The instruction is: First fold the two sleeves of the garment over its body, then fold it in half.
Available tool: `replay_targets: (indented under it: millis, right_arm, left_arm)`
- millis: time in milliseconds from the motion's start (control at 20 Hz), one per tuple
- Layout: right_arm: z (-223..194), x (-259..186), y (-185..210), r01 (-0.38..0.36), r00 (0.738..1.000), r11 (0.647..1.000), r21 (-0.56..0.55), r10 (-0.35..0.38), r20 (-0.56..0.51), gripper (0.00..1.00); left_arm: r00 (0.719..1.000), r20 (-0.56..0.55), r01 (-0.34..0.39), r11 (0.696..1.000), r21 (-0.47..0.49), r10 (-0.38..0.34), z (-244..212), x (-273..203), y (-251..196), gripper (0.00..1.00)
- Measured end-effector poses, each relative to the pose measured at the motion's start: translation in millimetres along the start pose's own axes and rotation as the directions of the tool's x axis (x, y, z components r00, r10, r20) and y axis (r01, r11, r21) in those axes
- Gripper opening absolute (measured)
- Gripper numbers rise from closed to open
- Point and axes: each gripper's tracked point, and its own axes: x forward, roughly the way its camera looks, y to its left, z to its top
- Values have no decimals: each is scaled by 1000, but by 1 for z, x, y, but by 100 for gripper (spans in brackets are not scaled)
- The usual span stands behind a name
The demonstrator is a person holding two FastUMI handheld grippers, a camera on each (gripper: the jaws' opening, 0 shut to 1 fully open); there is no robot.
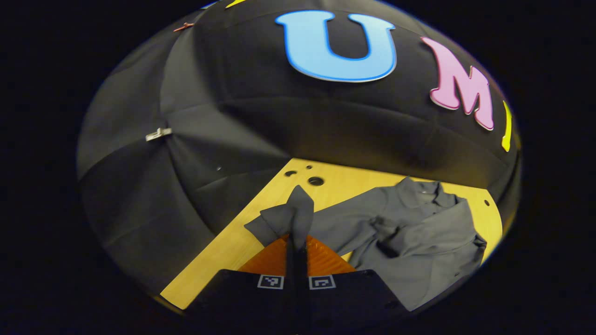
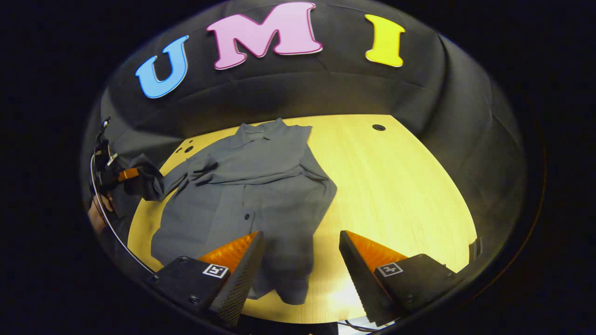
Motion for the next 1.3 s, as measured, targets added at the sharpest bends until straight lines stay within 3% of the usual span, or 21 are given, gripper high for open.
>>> replay_targets:
  millis: [350,550,700,1000,1300]
  right_arm:
    - [-6,2,-39,47,999,995,88,-46,-6,98]
    - [-7,5,-57,67,998,992,106,-66,-9,99]
    - [-7,3,-68,73,997,990,118,-72,-17,99]
    - [-1,13,-91,90,996,987,136,-88,-18,99]
    - [-13,19,-106,108,994,974,198,-102,-43,99]
  left_arm:
    - [971,48,234,971,53,-236,44,-8,-154,5]
    - [922,27,385,922,42,-387,44,-15,-240,5]
    - [869,-33,493,870,-3,-493,26,-21,-302,5]
    - [802,-121,588,809,-13,-585,-7,-18,-380,5]
    - [786,-215,607,790,90,-580,-38,-5,-422,10]
